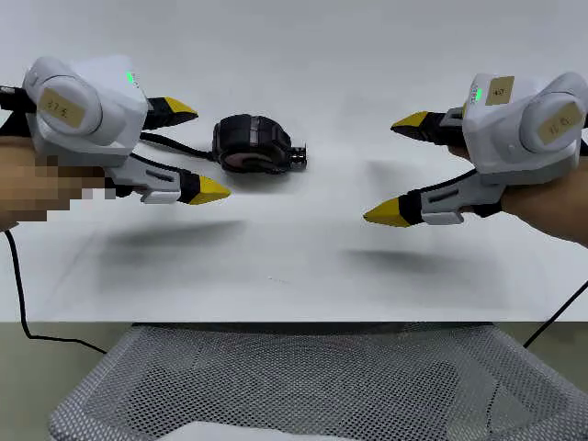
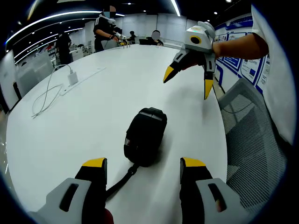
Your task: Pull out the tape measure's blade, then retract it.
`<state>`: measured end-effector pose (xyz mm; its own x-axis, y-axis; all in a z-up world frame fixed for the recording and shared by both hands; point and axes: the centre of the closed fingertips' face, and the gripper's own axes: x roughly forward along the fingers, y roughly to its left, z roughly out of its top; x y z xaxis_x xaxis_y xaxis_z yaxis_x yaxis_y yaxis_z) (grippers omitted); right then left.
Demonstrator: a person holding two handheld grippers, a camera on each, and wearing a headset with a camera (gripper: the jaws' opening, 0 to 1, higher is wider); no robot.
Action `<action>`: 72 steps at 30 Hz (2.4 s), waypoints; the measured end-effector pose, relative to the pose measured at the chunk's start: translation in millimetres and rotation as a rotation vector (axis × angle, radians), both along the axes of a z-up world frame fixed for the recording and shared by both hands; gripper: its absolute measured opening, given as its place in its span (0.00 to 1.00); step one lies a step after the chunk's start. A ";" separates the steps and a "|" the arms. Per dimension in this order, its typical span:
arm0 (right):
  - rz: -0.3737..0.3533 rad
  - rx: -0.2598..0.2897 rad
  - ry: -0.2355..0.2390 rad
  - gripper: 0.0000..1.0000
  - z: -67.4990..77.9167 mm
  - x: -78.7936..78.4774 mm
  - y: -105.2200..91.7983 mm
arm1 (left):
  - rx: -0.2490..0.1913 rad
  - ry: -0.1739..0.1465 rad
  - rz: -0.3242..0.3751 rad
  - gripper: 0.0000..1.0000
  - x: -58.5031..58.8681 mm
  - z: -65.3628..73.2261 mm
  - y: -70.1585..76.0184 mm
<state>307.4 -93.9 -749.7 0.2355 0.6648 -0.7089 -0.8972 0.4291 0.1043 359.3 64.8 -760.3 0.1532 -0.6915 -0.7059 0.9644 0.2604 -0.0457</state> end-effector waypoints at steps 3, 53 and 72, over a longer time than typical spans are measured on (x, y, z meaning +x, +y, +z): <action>0.007 -0.006 0.002 0.68 -2.6 0.6 1.1 | 0.000 -0.002 -0.012 0.57 1.5 -1.6 -2.6; 0.061 0.035 -0.004 0.61 -16.6 21.7 28.1 | 0.035 0.006 -0.101 0.27 6.6 -16.7 -23.0; 0.084 0.111 -0.049 0.44 -38.0 39.1 55.2 | 0.038 0.017 -0.104 0.27 6.8 -16.9 -22.7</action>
